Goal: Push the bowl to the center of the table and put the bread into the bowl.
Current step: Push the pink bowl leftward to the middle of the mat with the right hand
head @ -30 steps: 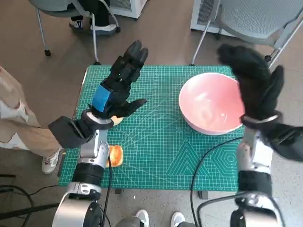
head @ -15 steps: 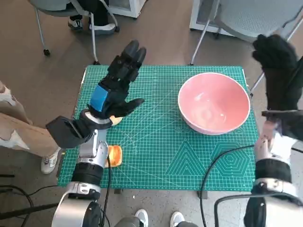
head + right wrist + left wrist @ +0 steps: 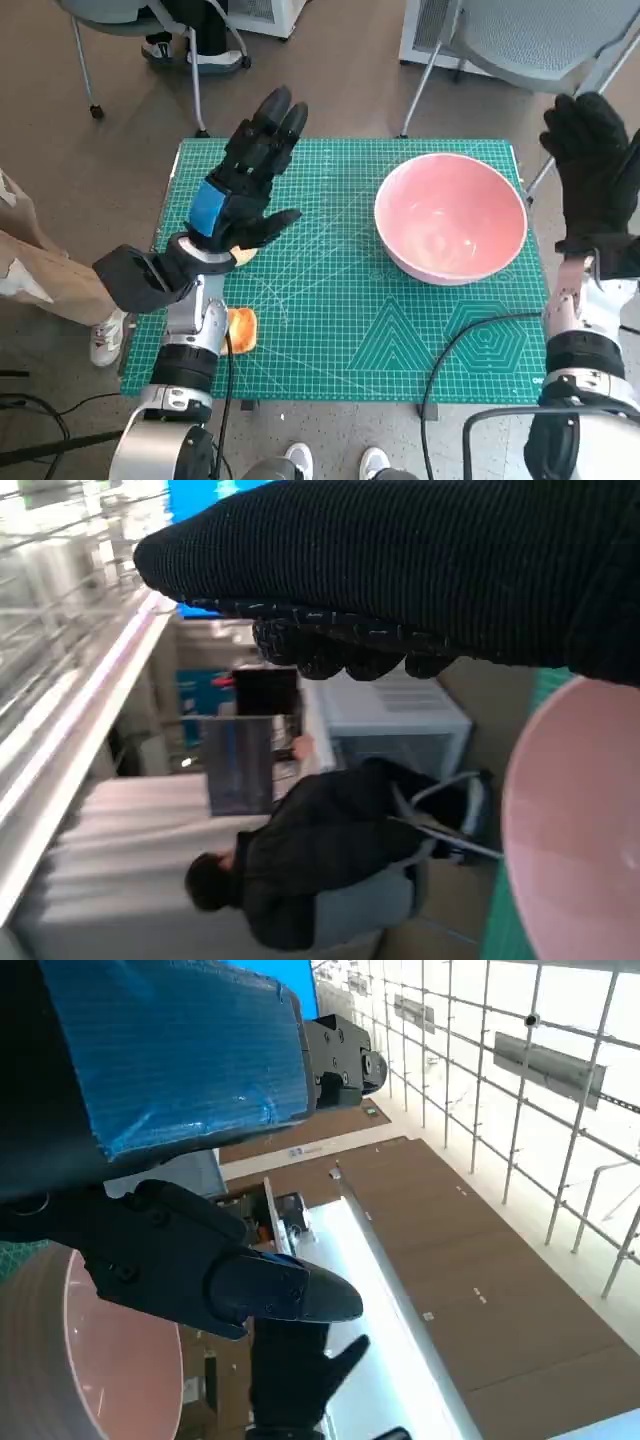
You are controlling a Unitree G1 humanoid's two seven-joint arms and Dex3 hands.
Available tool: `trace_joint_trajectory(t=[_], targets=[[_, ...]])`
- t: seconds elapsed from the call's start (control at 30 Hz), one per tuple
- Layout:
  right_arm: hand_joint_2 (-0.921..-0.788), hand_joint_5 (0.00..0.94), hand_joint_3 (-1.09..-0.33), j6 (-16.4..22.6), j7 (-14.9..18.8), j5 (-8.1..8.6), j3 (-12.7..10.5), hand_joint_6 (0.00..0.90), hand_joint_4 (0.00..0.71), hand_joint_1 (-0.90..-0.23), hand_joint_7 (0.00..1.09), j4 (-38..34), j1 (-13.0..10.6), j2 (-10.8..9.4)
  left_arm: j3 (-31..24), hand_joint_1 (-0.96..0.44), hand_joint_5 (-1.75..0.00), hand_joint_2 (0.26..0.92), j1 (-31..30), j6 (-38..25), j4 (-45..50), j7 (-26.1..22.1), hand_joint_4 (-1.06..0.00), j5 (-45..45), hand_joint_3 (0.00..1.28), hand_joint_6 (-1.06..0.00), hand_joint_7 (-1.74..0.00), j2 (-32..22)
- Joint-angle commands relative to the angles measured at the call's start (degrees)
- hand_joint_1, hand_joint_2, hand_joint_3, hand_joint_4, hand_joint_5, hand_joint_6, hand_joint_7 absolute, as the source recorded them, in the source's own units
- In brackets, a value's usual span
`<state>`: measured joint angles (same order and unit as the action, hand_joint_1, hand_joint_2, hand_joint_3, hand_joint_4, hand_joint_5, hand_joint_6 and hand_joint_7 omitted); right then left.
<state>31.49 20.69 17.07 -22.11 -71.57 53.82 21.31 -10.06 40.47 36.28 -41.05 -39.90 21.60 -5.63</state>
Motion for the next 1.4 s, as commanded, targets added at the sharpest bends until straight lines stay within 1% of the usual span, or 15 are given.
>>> trace_joint_trajectory(t=[0.03,0.23,0.33,0.5,0.67,0.8,1.13,1.4], targets=[[-0.921,0.004,-0.858,-3.1,-2.7,-2.02,0.2,0.18,0.23,-0.581,0.29,-2.3,-1.3,0.9,-0.5,-0.52,0.0,0.921,0.3,-0.8,0.7,-0.3,-0.01,0.9,0.2,-0.09,-0.12,0.0],[-0.921,0.004,-0.86,-6.1,-4.6,-2.99,-0.1,0.192,0.231,-0.575,0.28,-3.4,-1.8,1.1,-0.5,-0.51,0.0,0.921,0.0,-1.0,1.1,-0.4,-0.01,1.1,0.2,-0.09,-0.12,-0.1],[-0.921,0.002,-0.852,-7.4,-5.4,-3.24,-0.1,0.219,0.238,-0.579,0.24,-3.9,-2.2,1.1,-0.5,-0.51,0.0,0.921,-0.1,-1.0,1.3,-0.3,-0.01,1.1,0.19,-0.09,-0.12,-0.1],[-0.921,0.001,-0.845,-9.6,-6.2,-3.45,-0.5,0.238,0.24,-0.588,0.22,-4.3,-2.9,1.1,-0.5,-0.51,0.0,0.921,-0.4,-1.3,1.9,0.1,-0.01,0.9,0.19,-0.09,-0.12,-0.2],[-0.921,0.001,-0.853,-11.8,-7.4,-3.71,-1.1,0.245,0.241,-0.584,0.2,-4.6,-3.7,1.0,-0.5,-0.51,0.0,0.921,-0.6,-1.2,2.4,0.3,-0.01,0.7,0.19,-0.09,-0.12,-0.4],[-0.921,0.004,-0.841,-13.1,-7.8,-3.67,-1.7,0.251,0.249,-0.605,0.19,-4.7,-4.1,0.9,-0.5,-0.51,0.0,0.921,-0.8,-1.2,2.6,0.3,-0.01,0.7,0.19,-0.09,-0.12,-0.5],[-0.921,0.004,-0.812,-15.6,-8.5,-3.45,-3.4,0.262,0.256,-0.623,0.17,-4.7,-4.8,0.7,-0.7,-0.51,0.0,0.921,-1.0,-1.0,2.4,0.2,0.0,0.7,0.2,-0.09,-0.12,-0.9],[-0.921,0.003,-0.799,-16.1,-8.8,-3.52,-4.2,0.275,0.256,-0.619,0.16,-4.6,-5.2,0.3,-0.6,-0.5,0.0,0.921,-1.1,-1.2,2.7,0.4,0.0,0.7,0.2,-0.09,-0.13,-1.0]])
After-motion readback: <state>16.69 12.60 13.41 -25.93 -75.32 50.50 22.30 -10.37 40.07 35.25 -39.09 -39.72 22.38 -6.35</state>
